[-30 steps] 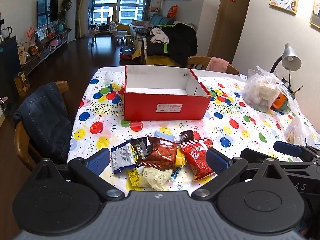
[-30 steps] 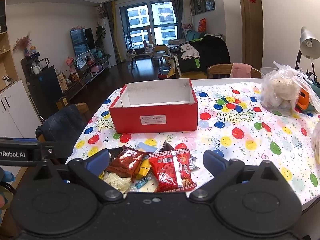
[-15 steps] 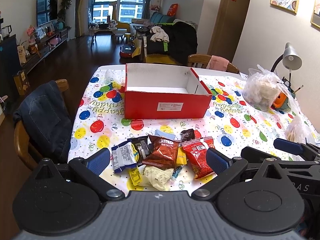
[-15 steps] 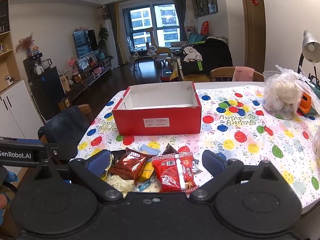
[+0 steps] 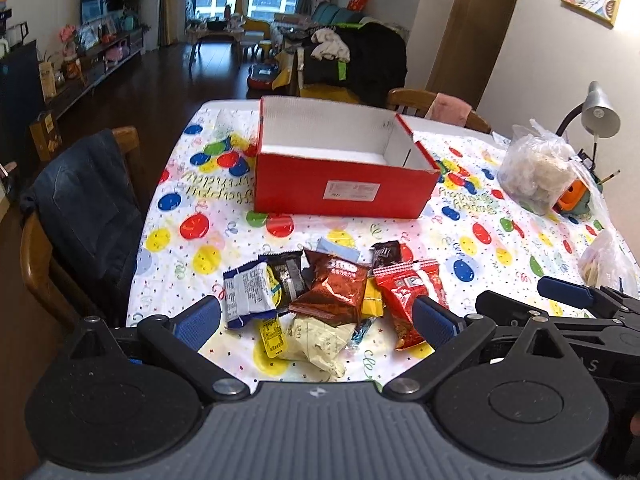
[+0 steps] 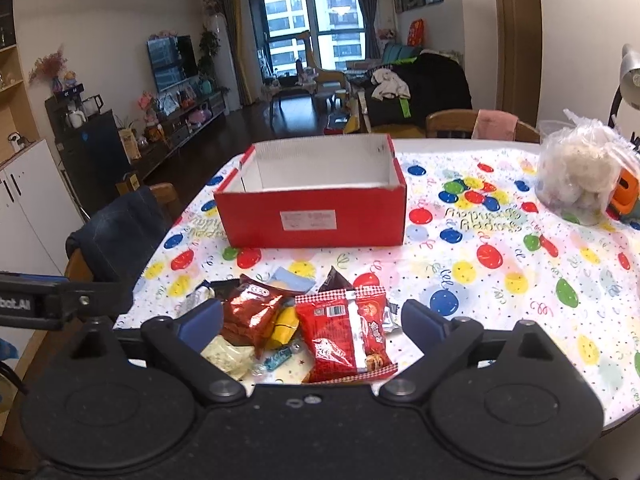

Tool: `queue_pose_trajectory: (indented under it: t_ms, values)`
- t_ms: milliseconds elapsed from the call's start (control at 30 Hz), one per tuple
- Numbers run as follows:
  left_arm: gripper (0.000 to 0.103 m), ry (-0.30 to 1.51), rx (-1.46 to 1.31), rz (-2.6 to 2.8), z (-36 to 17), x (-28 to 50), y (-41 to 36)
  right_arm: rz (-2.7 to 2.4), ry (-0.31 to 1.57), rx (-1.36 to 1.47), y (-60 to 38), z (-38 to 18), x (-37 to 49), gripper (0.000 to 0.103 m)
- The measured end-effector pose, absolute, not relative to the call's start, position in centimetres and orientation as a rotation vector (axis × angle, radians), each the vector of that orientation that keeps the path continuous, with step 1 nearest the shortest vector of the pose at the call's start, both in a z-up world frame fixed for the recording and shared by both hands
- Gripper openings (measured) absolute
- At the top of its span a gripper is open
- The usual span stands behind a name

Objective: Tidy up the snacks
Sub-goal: 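Grasp the brown Oreo packet with the left tool while the right tool grasps the red snack bag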

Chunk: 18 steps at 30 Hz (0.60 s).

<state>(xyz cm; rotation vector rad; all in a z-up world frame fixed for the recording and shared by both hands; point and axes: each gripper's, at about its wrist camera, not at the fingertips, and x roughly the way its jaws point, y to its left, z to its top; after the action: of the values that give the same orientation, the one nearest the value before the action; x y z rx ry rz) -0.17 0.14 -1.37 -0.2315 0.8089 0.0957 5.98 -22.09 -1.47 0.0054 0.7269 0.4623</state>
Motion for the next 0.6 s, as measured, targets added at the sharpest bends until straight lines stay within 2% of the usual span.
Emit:
queue_pose_trajectory:
  t_ms: [300,600]
  values:
    - [0.102,0.937,-0.310,0.159,-4.7,2.1,2.1,0.469,0.825,-0.046,-22.2,-5.4,9.6,0.088]
    - [0.102,0.965,-0.298,0.162,-5.8,4.5,1.8,0.491,0.895,-0.124,-21.5,-8.9,12.7,0.084]
